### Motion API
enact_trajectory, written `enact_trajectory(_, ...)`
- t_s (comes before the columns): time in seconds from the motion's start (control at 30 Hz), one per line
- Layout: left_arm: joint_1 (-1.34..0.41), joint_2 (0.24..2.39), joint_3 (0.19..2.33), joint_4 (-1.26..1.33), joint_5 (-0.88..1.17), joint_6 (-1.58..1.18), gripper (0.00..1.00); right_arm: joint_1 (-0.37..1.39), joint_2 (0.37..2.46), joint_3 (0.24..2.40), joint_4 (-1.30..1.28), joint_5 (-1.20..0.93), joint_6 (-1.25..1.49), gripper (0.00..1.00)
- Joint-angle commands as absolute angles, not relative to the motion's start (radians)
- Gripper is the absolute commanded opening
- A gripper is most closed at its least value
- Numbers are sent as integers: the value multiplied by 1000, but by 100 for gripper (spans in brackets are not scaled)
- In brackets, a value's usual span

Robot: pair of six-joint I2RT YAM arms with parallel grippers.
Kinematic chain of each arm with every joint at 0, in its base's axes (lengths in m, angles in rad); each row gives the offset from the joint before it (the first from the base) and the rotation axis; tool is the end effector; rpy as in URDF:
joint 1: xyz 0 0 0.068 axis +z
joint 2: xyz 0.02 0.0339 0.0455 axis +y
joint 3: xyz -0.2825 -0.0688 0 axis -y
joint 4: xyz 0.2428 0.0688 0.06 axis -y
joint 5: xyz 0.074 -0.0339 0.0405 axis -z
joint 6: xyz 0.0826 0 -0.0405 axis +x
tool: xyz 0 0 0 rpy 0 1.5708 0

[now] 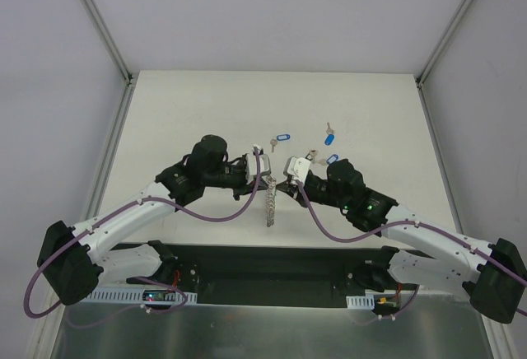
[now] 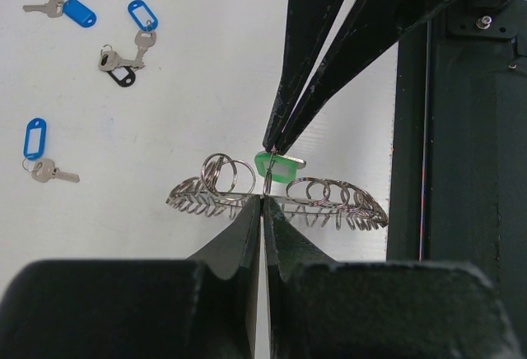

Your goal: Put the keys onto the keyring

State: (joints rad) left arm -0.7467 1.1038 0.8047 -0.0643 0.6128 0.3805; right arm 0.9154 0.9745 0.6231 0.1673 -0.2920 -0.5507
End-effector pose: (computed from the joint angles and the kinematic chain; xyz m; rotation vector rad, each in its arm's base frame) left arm 0.1694 -0.2215 0.3012 1.3719 1.3913 -0.8335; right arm 0.1399 0.2210 0.2920 -1.3397 1.1659 0.5206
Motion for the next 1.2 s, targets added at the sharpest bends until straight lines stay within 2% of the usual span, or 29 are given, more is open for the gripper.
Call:
enact_trajectory(0.0, -753, 1106, 805, -3, 649, 376, 0, 919, 973, 627, 203, -279, -568, 2)
enact_trajectory(1.17, -756, 1152, 782, 44, 643, 373, 0, 916, 983, 578, 224, -275, -571, 1)
